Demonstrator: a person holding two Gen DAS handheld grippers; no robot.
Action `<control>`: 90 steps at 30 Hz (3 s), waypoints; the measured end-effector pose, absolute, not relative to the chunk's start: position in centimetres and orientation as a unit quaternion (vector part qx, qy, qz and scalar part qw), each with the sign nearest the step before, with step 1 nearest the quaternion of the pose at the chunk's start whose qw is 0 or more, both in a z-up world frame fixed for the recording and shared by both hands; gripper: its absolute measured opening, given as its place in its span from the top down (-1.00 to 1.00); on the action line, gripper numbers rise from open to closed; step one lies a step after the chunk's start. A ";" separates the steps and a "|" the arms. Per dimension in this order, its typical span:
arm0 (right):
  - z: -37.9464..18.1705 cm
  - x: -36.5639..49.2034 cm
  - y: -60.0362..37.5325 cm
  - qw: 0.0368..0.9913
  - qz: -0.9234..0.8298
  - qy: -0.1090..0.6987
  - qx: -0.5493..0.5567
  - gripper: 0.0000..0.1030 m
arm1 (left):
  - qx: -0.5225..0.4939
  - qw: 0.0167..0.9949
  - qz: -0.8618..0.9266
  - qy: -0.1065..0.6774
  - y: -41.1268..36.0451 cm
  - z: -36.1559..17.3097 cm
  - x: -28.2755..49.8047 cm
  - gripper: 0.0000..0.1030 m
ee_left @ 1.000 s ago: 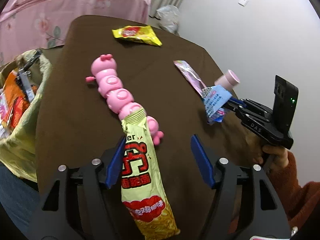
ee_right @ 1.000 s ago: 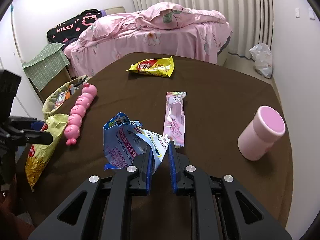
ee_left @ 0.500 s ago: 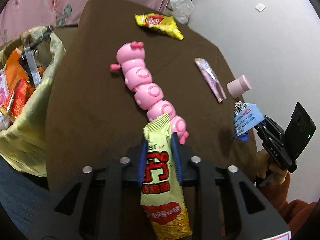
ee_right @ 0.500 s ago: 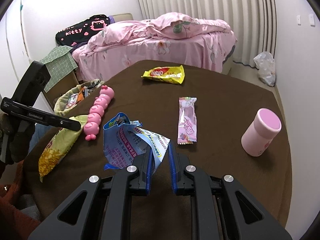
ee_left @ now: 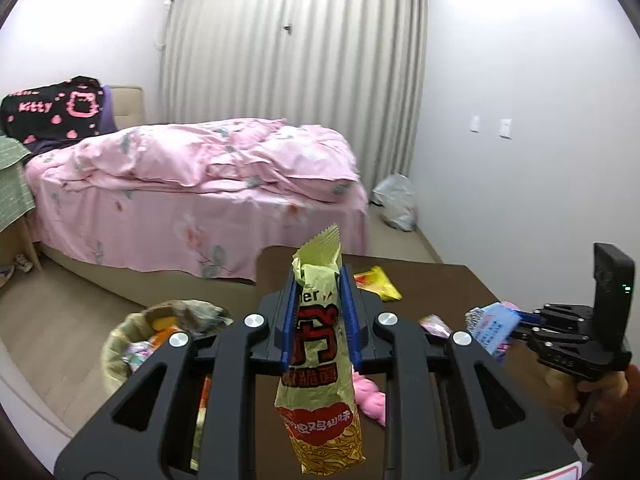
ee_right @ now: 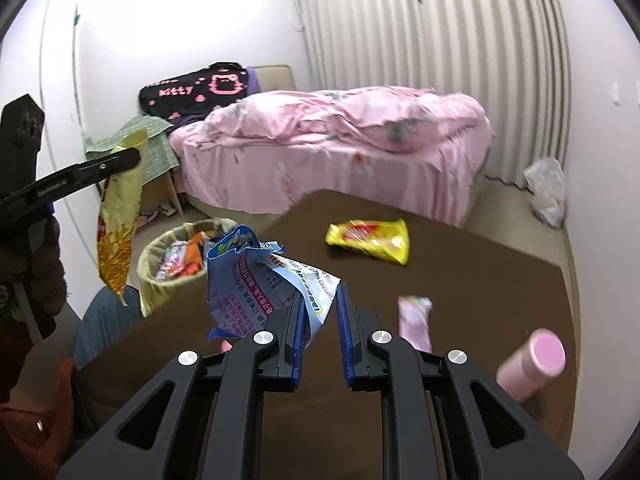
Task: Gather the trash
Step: 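Carry both wrappers over the trash basket and open both grippers, then move the left gripper back to the table and grasp the yellow Nabati wafer pack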
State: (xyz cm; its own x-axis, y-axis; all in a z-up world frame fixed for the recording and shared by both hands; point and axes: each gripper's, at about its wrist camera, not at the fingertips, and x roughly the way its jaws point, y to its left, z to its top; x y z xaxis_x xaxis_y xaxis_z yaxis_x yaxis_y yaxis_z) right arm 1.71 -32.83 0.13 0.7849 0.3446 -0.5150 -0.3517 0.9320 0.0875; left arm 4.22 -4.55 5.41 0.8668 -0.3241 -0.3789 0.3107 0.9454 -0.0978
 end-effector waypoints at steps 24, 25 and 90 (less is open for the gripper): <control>-4.9 23.3 -8.1 0.845 0.313 0.400 -0.165 0.70 | -0.213 0.958 0.035 0.191 13.3 -5.5 17.4 0.62; -5.9 24.2 -7.2 0.837 0.316 0.414 -0.171 0.70 | -0.218 0.954 0.034 0.200 13.6 -6.0 17.6 0.62; -9.4 6.9 -39.7 0.938 0.044 0.342 -0.011 -0.14 | 0.183 0.834 -0.340 0.394 -21.2 -6.1 31.0 -0.19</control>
State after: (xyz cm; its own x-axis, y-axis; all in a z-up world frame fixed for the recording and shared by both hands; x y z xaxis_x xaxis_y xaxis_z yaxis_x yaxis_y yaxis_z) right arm 6.90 -39.71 -9.40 0.7618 0.0752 -0.6435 -0.0906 0.9958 0.0091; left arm 31.03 -21.23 -6.11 0.4582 -0.4217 -0.7824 0.7111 0.7020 0.0381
